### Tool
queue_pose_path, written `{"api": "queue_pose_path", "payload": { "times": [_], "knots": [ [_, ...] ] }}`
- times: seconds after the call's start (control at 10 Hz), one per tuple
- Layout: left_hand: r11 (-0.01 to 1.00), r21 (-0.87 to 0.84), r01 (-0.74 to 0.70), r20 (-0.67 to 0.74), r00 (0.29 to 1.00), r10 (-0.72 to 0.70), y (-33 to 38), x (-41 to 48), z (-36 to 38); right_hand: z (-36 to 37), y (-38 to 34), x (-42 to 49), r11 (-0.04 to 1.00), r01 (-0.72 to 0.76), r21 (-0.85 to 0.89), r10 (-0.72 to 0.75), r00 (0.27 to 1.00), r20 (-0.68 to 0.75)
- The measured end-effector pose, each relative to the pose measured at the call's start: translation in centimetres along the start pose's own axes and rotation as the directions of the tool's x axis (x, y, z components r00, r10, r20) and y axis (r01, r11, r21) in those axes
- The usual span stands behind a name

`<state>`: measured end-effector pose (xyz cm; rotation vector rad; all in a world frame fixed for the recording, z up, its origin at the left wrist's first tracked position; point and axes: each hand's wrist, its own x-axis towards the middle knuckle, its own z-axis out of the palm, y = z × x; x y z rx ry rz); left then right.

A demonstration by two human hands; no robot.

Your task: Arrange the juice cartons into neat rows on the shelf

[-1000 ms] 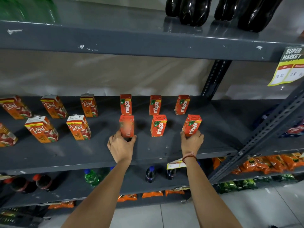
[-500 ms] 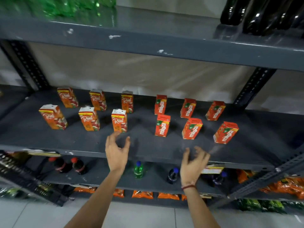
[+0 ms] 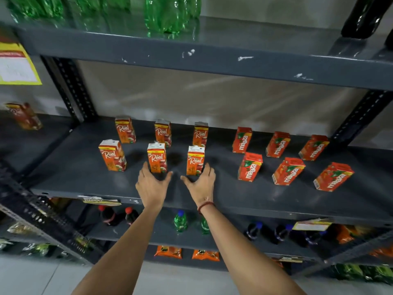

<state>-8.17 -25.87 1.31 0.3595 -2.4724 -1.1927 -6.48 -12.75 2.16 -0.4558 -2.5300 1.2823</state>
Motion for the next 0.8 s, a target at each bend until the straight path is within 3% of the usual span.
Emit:
{"api": "queue_pose_path", "payload": {
  "times": [0.3, 0.7, 0.8],
  "knots": [
    [0.997, 0.070, -0.025, -0.052, 0.998, 0.028, -0.3, 1.1, 0.7, 1.8, -0.8, 0.7, 0.994, -0.039, -0.097, 0.023, 0.987, -0.158],
    [0.994, 0.098, -0.053, 0.026, 0.998, 0.050, -0.5, 0.9, 0.0, 1.6, -0.8, -0.2, 0.984, -0.078, -0.158, 0.057, 0.989, -0.134],
    [0.995, 0.087, -0.048, 0.080, 0.996, 0.041, -0.9, 1.1, -0.4, 0.9, -0.9, -1.1, 0.995, -0.085, -0.056, 0.077, 0.987, -0.143]
  ]
}}
